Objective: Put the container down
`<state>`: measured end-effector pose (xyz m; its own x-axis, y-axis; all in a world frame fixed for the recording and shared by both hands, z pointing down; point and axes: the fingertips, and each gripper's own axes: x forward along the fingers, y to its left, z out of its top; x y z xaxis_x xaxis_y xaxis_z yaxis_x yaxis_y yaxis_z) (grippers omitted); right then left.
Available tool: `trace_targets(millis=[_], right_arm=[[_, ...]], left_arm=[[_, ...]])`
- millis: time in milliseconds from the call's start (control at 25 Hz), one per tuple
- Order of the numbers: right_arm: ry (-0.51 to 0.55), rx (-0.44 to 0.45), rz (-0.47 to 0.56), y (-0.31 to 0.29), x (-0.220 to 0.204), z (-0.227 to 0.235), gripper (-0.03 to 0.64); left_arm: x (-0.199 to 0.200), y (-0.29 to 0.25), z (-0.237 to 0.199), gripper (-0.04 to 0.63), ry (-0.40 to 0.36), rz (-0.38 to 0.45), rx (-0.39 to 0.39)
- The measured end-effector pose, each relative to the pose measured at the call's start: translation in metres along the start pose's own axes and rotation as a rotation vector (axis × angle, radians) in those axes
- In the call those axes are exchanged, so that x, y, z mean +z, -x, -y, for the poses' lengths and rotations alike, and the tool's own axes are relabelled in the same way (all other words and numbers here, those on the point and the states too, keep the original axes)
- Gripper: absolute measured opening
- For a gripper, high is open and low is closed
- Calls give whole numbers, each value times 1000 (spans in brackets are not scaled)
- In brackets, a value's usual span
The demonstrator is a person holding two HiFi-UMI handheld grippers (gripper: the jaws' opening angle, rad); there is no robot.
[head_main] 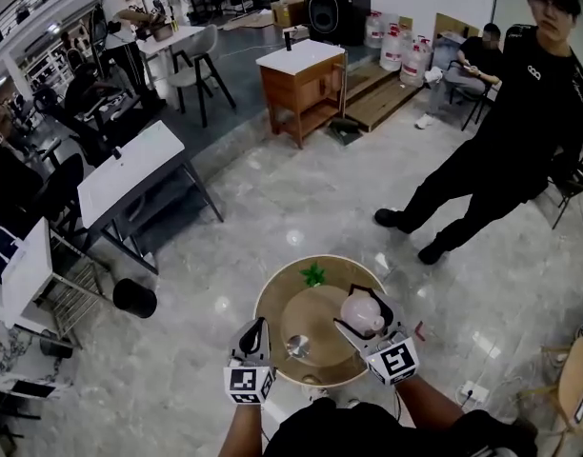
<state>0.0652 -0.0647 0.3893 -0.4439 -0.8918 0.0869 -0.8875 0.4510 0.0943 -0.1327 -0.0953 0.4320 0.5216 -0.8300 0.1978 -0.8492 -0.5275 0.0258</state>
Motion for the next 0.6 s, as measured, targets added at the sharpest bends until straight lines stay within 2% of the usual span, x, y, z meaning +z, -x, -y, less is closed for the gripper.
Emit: trace_targets(millis=[240,480,600], right_arm=[[-26,2,-33,-24,-31,6,399],[-34,64,-99,-43,-63,15,397],[-72,82,-132,-56,-80,23,397]], left_arm=[[-9,-28,-3,0,-45,-8,-28],[-28,-48,2,0,-7,-38,11],[-40,-59,5,0,14,-53,37]])
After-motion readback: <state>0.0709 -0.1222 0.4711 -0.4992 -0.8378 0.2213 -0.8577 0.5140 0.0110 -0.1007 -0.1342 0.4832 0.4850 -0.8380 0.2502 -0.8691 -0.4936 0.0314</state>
